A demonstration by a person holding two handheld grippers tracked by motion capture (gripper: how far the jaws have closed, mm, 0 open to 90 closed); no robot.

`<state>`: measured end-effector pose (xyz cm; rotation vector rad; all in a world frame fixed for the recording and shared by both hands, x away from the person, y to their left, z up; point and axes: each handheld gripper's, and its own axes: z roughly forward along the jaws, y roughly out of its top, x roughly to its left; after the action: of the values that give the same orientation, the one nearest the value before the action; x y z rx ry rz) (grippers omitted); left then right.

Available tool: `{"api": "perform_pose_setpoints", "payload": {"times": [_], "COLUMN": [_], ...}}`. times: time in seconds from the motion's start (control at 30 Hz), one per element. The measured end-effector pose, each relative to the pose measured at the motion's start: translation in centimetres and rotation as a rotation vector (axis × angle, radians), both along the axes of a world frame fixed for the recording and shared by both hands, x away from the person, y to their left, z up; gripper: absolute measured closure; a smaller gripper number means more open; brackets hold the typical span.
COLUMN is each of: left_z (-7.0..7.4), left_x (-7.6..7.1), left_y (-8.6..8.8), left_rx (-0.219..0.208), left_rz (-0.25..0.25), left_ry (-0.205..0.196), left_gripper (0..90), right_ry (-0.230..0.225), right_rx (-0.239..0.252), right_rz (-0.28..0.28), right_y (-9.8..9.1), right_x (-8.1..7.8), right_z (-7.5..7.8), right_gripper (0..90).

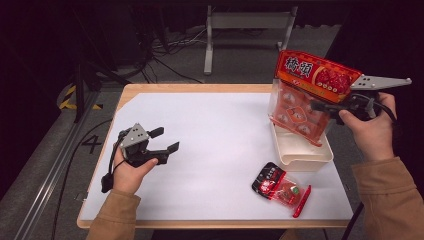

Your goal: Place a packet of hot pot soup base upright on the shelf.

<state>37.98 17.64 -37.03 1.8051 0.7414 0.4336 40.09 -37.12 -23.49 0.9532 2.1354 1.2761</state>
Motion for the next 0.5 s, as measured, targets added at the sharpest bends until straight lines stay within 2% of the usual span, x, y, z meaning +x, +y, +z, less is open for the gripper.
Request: {"api": "perform_pose_setpoints", "payload": {"times": [0.2,0.37,0.5], "left_z": [0.0,-0.1,-0.1], "left_x": [0.2,0.2,0.1], "left_y": [0.2,0.2,0.3], "left_rx": [-0.017,-0.014,-0.011], "left_rz": [0.003,0.001,0.002], "left_ry": [0.003,0.009,0.005], "left_gripper": [23.9,23.6,23.6], "right_ry": [0.005,-0.004,-0.004], "right_rx": [0.016,0.022,0.04], "right_rz": [-0.02,-0.033,-0.015], "right_y": [-1.2,-1.8,-2.2], "right_x": [-0.2,-0.1,0.1], "right_z": [-0.4,-0.8,-1.7], "right_gripper": [70.5,70.5,70.6]}}
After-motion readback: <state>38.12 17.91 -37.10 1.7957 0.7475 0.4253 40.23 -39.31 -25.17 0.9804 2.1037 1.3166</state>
